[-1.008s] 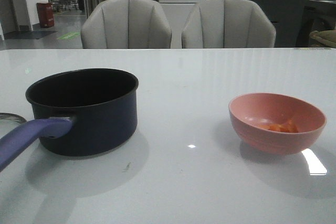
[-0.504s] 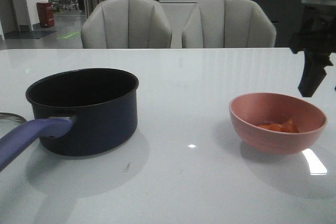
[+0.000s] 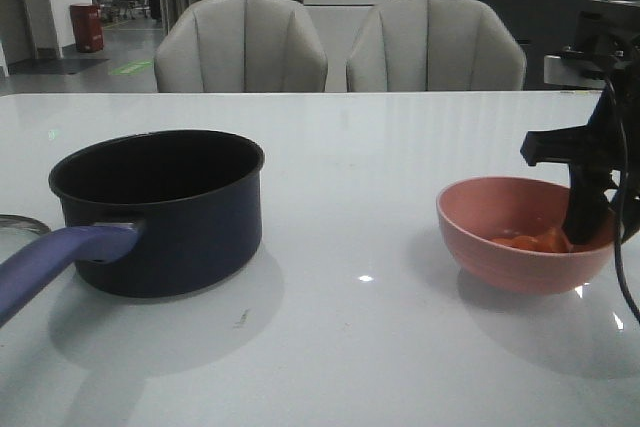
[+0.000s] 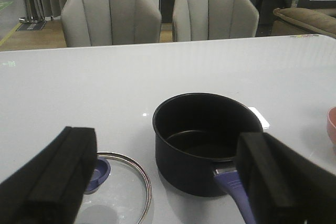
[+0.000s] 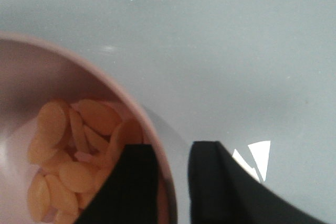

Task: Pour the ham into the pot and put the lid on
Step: 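Lower the right gripper to the rim of the pink bowl and grasp it, then lift the pink bowl and carry it over the saucepan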

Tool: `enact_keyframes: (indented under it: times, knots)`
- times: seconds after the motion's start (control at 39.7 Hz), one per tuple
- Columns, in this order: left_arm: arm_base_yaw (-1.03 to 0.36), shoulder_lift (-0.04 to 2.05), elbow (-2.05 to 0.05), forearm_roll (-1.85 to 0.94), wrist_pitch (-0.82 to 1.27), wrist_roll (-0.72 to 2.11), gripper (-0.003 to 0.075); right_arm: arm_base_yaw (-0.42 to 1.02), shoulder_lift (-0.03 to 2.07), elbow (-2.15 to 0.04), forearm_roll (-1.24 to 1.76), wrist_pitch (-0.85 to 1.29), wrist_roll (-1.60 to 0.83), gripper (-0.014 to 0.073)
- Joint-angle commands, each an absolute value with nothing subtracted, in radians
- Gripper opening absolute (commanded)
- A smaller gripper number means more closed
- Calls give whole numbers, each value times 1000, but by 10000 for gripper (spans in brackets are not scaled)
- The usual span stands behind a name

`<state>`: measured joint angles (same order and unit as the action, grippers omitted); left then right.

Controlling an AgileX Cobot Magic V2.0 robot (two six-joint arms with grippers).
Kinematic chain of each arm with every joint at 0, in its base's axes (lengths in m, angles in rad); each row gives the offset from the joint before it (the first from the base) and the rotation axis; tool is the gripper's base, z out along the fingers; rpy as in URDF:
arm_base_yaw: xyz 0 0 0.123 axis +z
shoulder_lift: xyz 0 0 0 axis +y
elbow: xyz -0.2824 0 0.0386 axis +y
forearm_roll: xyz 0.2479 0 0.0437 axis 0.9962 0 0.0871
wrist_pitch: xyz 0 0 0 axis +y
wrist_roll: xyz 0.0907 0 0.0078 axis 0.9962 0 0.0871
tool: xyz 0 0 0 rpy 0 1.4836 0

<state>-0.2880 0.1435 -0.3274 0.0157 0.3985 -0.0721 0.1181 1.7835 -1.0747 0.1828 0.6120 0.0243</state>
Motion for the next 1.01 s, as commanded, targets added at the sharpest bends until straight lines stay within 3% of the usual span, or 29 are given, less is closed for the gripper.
enact_keyframes:
  times: [0.0,0.28,0.48,0.71,0.98]
  knots:
    - [-295,155,-351,14,327,-72,583,111,1738,-1114,212,580,13,129]
    - [-295,155,-351,14,327,-72,583,111,1737,-1122,208,575,13,147]
    - [-295,155,-351,14,327,-72,583,146,1697,-1260,208,695,11,147]
    - [-295,155,-351,14,327,-72,583,290,1639,-1441,208,733,-13,147]
    - [-295,155,-351,14,327,-72,583,515,1722,-1695,146,759,-8,139]
